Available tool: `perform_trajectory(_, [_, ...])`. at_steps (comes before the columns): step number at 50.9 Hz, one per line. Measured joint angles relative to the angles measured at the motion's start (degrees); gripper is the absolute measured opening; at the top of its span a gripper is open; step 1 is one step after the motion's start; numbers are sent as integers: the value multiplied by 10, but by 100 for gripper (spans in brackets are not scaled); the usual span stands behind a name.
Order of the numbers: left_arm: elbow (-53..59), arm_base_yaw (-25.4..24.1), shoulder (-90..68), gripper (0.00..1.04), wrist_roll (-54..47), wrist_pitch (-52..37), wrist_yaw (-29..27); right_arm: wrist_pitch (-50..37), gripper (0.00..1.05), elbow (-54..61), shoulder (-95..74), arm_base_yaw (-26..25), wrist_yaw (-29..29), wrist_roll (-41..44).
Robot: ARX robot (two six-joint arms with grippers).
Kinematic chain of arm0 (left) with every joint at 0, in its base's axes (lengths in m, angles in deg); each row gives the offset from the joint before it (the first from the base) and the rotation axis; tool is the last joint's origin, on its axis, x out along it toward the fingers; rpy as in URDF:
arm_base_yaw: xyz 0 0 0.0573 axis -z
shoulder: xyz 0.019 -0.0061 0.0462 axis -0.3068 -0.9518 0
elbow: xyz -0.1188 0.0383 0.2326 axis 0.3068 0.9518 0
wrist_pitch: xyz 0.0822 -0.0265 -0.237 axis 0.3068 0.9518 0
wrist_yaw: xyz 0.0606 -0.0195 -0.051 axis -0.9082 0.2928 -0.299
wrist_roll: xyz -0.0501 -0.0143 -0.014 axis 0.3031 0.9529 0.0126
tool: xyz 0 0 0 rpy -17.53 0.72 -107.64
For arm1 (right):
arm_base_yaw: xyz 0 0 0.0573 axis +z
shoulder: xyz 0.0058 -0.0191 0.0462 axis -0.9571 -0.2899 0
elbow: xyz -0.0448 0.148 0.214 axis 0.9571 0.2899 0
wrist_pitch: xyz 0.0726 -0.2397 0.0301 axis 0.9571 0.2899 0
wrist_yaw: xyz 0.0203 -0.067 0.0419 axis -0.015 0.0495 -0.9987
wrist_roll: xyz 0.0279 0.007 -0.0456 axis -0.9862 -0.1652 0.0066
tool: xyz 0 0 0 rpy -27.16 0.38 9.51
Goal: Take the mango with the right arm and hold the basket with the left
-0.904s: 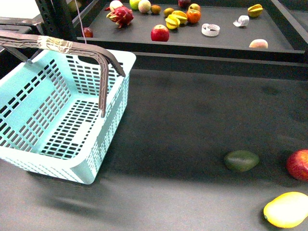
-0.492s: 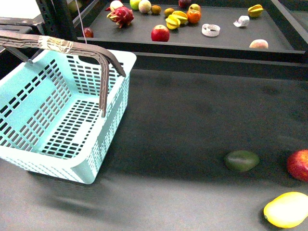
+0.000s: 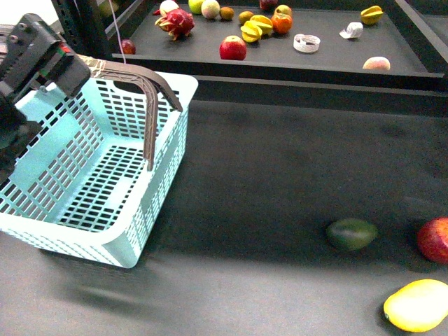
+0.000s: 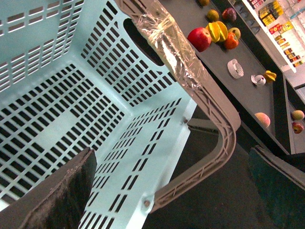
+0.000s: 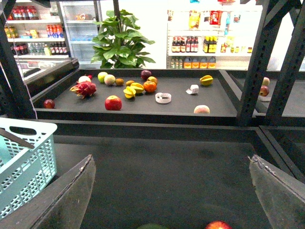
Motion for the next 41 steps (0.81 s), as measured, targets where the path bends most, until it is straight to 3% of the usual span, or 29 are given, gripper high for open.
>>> perform_trajectory(16, [-226, 28, -179, 99, 25, 61, -5, 0, 96, 0, 0, 0, 0, 0])
perform_trajectory(32, [-344, 29, -247, 98, 22, 124, -31, 0, 96, 0, 0, 0, 0, 0])
perform_trajectory(41, [-358, 20, -255, 68, 21, 132, -33, 0, 96, 0, 0, 0, 0, 0])
